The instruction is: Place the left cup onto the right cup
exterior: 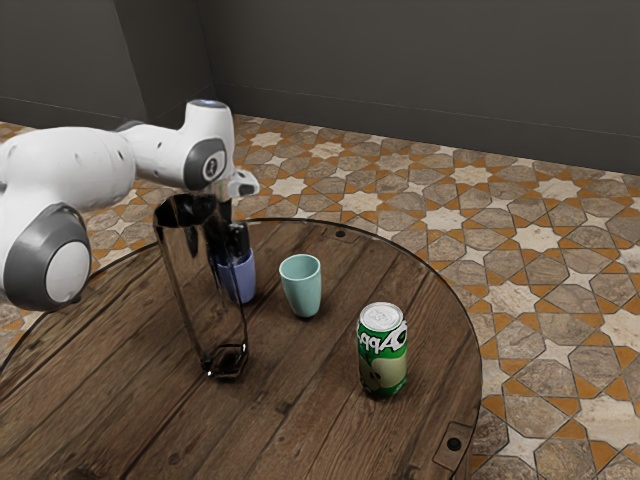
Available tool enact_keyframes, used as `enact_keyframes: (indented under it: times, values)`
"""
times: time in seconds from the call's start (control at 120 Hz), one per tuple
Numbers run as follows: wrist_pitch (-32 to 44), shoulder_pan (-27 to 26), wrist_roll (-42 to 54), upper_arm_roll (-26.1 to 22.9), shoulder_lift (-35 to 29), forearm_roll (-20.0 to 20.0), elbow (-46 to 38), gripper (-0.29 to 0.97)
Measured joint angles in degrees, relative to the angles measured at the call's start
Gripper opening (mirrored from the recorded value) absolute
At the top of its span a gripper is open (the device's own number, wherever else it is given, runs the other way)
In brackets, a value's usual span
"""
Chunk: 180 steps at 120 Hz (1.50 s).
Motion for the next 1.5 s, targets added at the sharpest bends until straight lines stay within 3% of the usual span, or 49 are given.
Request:
enact_keyframes:
  times: [0.2, 0.4, 0.767, 1.075, 1.5]
  values:
    - [2.7, -0.2, 0.3, -0.1, -0.1, -0.8, -0.4, 0.19]
    - [3.7, -0.7, 0.4, -0.1, -0.1, -0.9, -0.4, -0.02]
    - [1.7, -0.9, -0.1, -1.2, -3.6, -1.0, 1.1, -0.09]
    - [-6.5, -2.0, -0.7, -1.4, -6.7, -5.0, 11.3, -0.10]
    - [-10.5, -2.6, -3.9, -9.0, -6.4, -3.5, 12.7, -0.10]
